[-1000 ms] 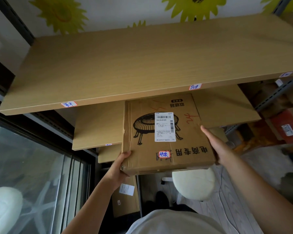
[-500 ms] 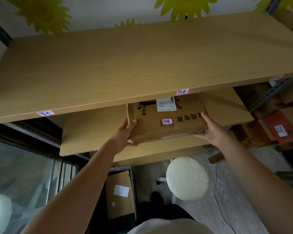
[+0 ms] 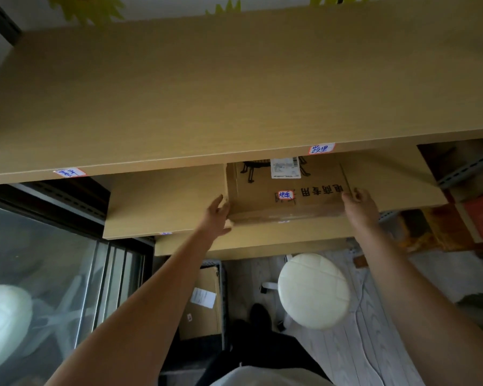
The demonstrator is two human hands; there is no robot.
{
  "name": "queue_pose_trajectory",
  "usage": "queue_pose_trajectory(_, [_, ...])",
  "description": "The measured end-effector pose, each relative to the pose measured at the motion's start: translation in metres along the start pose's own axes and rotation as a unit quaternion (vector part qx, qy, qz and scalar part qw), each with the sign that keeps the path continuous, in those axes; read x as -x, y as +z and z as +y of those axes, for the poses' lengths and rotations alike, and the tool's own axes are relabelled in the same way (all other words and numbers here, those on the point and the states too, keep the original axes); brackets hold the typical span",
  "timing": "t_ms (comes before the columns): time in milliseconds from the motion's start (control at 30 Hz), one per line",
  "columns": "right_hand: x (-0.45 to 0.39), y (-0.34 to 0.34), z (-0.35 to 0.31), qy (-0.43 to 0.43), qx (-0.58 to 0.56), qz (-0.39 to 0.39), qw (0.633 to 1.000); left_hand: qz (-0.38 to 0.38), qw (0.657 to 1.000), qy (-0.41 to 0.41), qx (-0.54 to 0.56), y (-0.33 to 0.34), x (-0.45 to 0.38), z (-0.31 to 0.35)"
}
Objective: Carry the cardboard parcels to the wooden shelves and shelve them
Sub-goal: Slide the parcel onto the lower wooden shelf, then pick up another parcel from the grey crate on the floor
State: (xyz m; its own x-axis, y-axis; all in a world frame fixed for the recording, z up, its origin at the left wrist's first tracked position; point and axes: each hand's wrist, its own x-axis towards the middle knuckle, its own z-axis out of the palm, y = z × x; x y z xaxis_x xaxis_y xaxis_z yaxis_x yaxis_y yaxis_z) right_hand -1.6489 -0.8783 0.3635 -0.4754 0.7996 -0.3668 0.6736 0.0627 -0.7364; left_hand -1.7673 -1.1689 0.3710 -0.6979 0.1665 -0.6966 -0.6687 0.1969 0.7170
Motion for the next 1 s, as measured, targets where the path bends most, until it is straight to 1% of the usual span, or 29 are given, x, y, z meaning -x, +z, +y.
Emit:
queue_pose_trajectory(67, [0.013, 0.004, -0.001, -0.045, 0.007, 0.07, 0.997, 0.002, 0.999, -0.034, 0.011, -0.014, -0.001, -0.01])
queue_pose_trajectory(167, [0.042, 0.018, 0.002, -0.151, -0.018, 0.107, 0.983, 0.0, 0.999, -0.053, 0.002, -0.044, 0.012, -0.026])
queue_pose_trajectory(267, [0.072, 0.032, 0.012, -0.21, 0.013, 0.161, 0.964, 0.008, 0.998, -0.046, -0.046, -0.077, 0.025, -0.046])
queue_pose_trajectory(333, [0.091, 0.048, 0.023, -0.234, 0.017, 0.175, 0.956, 0.024, 0.997, -0.026, -0.071, -0.107, 0.032, -0.067])
queue_pose_trajectory(400, [0.11, 0.065, 0.037, -0.242, 0.044, 0.14, 0.959, 0.035, 0.996, -0.032, -0.073, -0.132, 0.041, -0.093])
queue_pose_trajectory(533, [0.159, 0.113, 0.066, -0.262, 0.096, -0.025, 0.96, 0.079, 0.993, -0.057, -0.066, -0.188, 0.062, -0.146])
queue_pose_trajectory(667, [0.212, 0.166, 0.089, -0.234, 0.151, -0.141, 0.95, 0.104, 0.989, -0.072, -0.081, -0.238, 0.08, -0.184])
queue_pose_trajectory(767, [0.252, 0.205, 0.105, -0.2, 0.186, -0.182, 0.944, 0.098, 0.987, -0.075, -0.099, -0.272, 0.087, -0.213])
queue_pose_trajectory(900, [0.305, 0.246, 0.13, -0.106, 0.158, -0.189, 0.963, 0.071, 0.983, -0.101, -0.139, -0.304, 0.075, -0.254])
queue_pose_trajectory(1000, [0.334, 0.275, 0.155, -0.063, 0.165, -0.218, 0.96, 0.047, 0.974, -0.125, -0.181, -0.316, 0.06, -0.293])
